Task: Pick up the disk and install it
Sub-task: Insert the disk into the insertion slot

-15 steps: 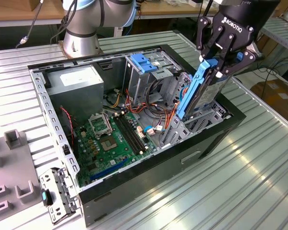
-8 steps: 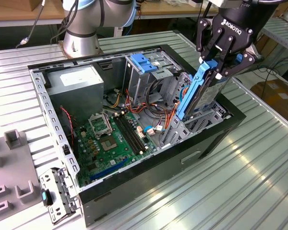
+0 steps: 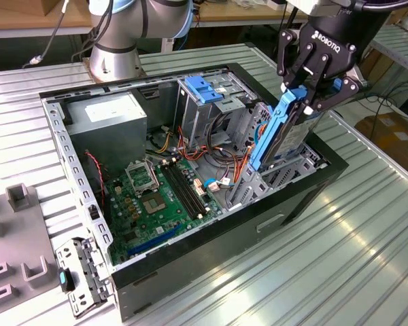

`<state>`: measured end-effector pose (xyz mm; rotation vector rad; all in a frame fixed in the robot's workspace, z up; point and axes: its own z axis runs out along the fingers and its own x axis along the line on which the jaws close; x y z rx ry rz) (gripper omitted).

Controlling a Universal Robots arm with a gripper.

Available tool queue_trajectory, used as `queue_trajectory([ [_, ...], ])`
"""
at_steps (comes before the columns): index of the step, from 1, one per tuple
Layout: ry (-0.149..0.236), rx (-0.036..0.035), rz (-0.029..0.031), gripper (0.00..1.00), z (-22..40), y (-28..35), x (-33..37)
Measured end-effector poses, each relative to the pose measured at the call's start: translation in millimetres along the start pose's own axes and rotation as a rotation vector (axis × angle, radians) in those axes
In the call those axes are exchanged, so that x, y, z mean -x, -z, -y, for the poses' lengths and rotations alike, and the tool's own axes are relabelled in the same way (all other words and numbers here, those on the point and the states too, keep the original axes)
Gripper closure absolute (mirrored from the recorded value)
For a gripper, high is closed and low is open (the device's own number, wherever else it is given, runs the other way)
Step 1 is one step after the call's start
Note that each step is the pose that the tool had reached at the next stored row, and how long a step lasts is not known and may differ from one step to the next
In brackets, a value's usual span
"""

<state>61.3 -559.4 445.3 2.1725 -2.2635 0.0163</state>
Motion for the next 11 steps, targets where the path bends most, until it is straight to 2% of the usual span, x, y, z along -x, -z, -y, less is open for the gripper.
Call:
queue_trajectory([
  [11, 0.000, -0.0001, 0.0000, 0.63, 0.0, -8.7, -0.4],
])
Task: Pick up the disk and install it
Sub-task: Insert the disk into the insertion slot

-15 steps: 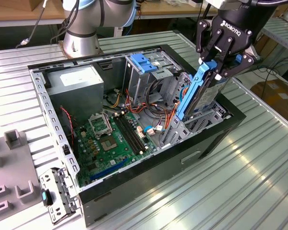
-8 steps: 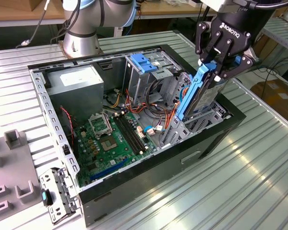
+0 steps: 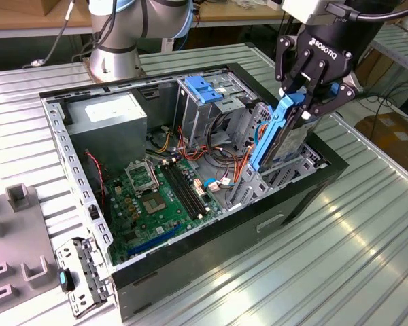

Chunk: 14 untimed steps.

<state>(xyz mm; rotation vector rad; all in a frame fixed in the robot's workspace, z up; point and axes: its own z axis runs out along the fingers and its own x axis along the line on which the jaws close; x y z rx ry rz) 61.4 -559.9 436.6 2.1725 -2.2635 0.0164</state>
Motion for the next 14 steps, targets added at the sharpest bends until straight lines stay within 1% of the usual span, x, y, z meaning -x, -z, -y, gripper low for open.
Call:
queue_trajectory([
  [4, 0.000, 0.0001, 0.0000, 0.63, 0.0, -4.8, -0.5],
  [8, 0.000, 0.0001, 0.0001, 0.63, 0.0, -8.1, -1.1],
  [10, 0.000, 0.0001, 0.0000, 0.63, 0.0, -11.3, -1.6],
  [14, 0.000, 0.0001, 0.0000, 0.63, 0.0, -14.7, -1.8],
])
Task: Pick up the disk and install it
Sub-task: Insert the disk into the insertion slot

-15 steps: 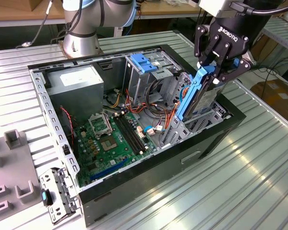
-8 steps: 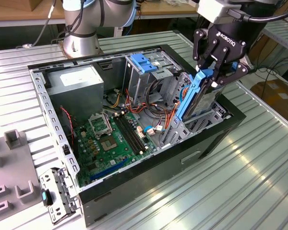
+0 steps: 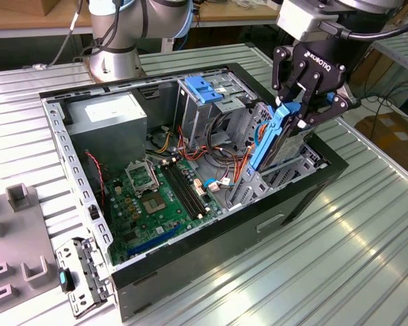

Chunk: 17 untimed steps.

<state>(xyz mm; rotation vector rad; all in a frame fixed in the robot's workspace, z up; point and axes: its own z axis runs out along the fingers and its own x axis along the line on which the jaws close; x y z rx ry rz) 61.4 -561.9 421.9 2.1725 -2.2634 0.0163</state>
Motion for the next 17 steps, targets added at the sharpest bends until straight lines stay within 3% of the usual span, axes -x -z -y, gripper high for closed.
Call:
queue_trajectory([
  [7, 0.000, 0.0000, 0.0000, 0.63, 0.0, -5.3, -0.6],
  [17, 0.000, 0.0000, 0.0000, 0.63, 0.0, -5.5, -0.6],
])
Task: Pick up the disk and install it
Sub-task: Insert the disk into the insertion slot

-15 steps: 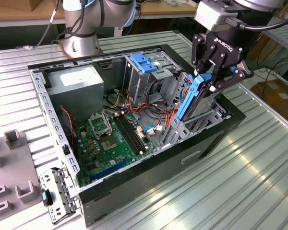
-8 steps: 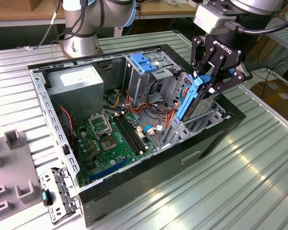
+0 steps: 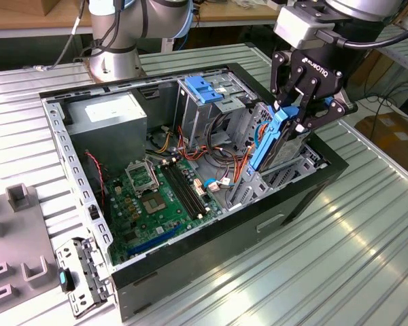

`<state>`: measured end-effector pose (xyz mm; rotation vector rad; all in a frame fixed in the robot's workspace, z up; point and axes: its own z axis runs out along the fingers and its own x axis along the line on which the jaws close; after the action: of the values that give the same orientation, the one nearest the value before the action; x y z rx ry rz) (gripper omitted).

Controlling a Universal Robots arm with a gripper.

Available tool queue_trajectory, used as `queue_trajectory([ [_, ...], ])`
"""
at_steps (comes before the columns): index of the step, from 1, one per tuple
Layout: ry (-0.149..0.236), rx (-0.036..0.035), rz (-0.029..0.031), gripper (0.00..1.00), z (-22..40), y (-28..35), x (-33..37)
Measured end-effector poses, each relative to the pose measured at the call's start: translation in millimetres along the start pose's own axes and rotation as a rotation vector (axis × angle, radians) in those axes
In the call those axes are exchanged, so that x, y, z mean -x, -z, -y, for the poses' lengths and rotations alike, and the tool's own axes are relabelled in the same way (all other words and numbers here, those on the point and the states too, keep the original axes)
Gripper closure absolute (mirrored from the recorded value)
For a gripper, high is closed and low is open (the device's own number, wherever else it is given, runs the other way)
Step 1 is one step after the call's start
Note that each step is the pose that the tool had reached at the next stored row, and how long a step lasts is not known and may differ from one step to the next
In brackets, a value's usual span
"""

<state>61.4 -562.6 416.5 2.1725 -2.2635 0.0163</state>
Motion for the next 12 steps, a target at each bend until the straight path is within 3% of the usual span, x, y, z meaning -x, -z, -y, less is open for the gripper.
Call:
queue_trajectory([
  [4, 0.000, -0.0005, 0.0003, 0.63, 0.0, -2.0, 0.0],
  [12, 0.000, -0.0010, -0.0001, 0.63, -0.1, -15.3, 0.1],
])
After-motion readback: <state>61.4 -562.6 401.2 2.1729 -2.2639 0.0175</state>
